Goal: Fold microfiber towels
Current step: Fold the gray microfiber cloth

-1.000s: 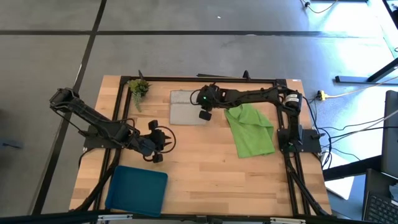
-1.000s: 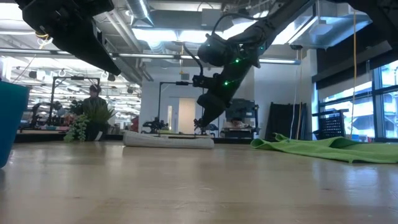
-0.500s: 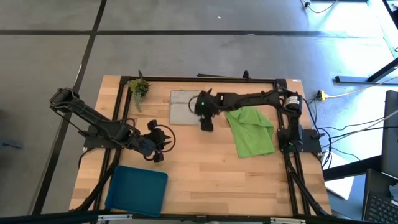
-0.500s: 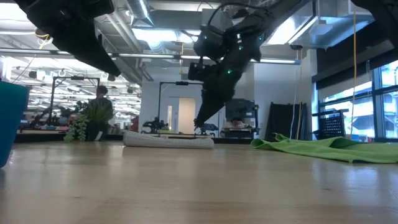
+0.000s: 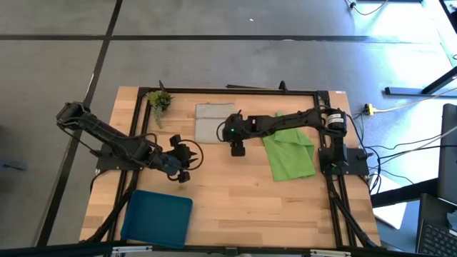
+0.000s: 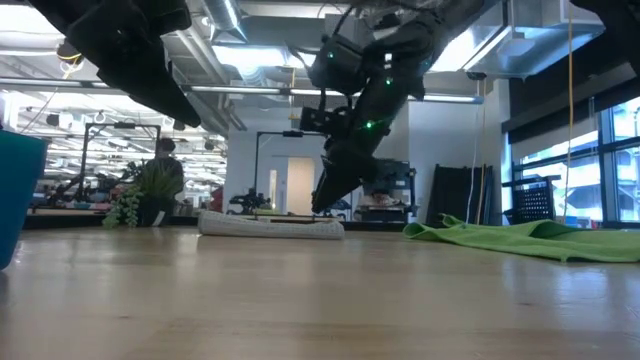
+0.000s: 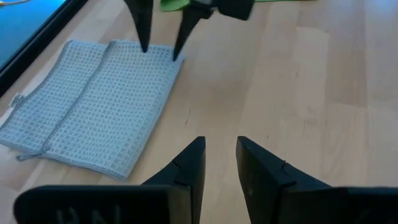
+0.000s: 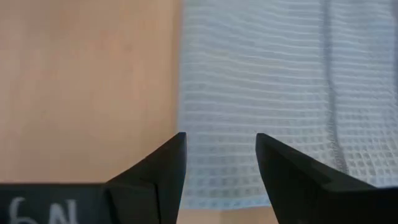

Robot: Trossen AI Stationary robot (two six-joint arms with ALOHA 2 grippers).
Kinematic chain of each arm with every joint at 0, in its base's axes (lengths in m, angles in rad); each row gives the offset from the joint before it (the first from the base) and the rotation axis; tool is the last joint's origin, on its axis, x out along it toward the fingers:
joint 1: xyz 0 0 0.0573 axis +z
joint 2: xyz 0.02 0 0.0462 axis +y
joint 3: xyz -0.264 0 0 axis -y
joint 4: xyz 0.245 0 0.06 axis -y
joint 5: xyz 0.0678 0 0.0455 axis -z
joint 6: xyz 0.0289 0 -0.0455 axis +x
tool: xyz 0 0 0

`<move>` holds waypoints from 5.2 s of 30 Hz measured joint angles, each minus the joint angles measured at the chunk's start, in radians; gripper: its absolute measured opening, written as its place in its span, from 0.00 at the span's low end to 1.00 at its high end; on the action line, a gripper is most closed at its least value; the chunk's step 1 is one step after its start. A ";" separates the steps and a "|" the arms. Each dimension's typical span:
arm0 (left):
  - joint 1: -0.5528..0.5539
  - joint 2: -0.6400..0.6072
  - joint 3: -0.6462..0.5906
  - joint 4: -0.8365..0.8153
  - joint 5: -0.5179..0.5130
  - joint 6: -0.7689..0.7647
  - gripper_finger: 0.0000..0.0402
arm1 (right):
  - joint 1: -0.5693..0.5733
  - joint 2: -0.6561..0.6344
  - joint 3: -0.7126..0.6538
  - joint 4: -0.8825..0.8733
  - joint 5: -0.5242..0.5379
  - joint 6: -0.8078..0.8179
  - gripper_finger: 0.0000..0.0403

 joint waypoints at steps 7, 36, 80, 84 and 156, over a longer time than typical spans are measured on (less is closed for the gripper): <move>0.000 0.000 0.000 0.000 0.023 0.001 0.21 | -0.042 0.000 -0.091 0.099 -0.033 0.033 0.48; 0.000 0.000 0.000 0.001 0.095 0.007 0.21 | 0.157 -0.006 -0.123 0.023 -0.031 0.059 0.48; 0.118 0.211 -0.005 0.070 0.258 0.264 0.25 | 0.201 -0.027 0.045 -0.225 -0.028 0.113 0.48; 0.118 0.211 -0.005 0.069 0.260 0.269 0.25 | 0.201 -0.027 0.045 -0.224 -0.035 0.166 0.48; 0.220 0.268 -0.018 0.090 0.257 0.290 0.26 | 0.188 0.117 0.104 -0.240 -0.010 0.132 0.03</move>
